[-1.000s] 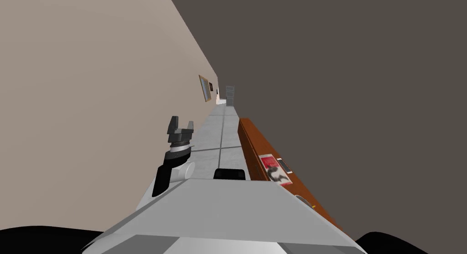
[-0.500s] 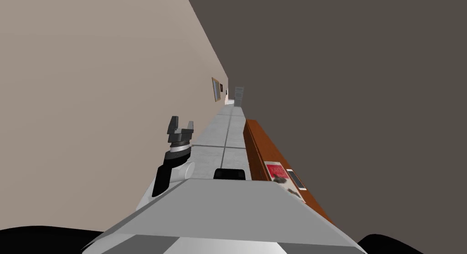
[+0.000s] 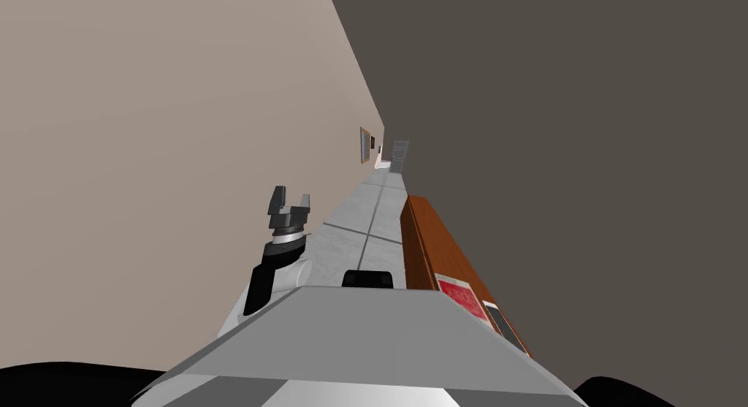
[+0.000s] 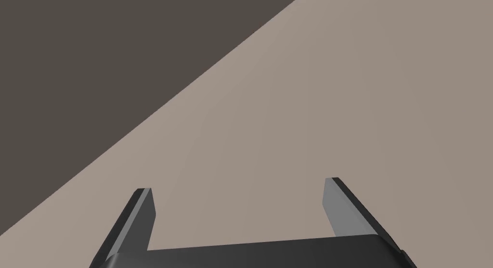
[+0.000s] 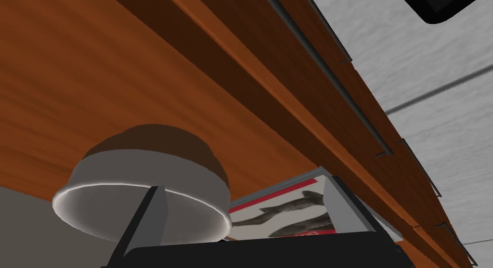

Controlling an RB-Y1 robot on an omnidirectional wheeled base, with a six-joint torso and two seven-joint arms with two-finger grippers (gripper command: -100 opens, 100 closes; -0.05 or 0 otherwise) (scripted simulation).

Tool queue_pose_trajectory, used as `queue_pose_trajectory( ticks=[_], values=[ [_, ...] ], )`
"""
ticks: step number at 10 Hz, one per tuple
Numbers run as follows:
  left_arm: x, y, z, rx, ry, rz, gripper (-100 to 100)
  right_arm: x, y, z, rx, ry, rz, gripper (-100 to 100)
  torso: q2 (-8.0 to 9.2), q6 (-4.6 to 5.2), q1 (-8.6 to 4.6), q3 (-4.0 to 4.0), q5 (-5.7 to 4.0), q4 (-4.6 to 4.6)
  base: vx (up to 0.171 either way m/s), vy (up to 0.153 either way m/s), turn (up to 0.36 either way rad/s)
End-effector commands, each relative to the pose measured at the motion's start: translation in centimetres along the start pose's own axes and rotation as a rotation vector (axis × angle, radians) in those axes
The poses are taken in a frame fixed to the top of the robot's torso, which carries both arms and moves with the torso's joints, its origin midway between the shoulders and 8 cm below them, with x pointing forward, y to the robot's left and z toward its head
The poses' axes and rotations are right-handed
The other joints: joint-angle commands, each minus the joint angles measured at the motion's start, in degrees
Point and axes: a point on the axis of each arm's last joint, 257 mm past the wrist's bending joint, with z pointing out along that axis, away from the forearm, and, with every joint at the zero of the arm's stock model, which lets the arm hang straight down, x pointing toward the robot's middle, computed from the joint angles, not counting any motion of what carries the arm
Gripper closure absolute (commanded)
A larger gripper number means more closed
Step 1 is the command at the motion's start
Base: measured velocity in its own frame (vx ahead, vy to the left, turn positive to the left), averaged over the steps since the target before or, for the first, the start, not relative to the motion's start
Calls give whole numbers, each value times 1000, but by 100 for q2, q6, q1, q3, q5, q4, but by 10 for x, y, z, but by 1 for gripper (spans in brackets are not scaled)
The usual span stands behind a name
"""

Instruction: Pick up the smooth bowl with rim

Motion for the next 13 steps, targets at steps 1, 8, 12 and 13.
queue_pose_trajectory(
  ticks=[1, 8, 12, 13],
  values=[
    [0, 0, 0, 0, 0, 0, 0, 17, -24, -8, 44, 38, -29, -100, 0, 0, 0, 0, 0, 0, -10, -19, 419],
    [0, 0, 0, 0, 0, 0, 0, 65, -75, -25, 138, 141, -90, -100, -5, 6, 1, -3, 0, -1, -8, -15, 341],
    [0, 0, 0, 0, 0, 0, 0, 60, -65, -8, 131, 130, -80, -100, -1, 9, 7, -1, 1, 0, -17, -3, 28],
    [0, 0, 0, 0, 0, 0, 0, 59, -63, -3, 130, 129, -78, -100, 5, 10, 8, 3, 1, 1, -48, 9, 28]
  ],
)
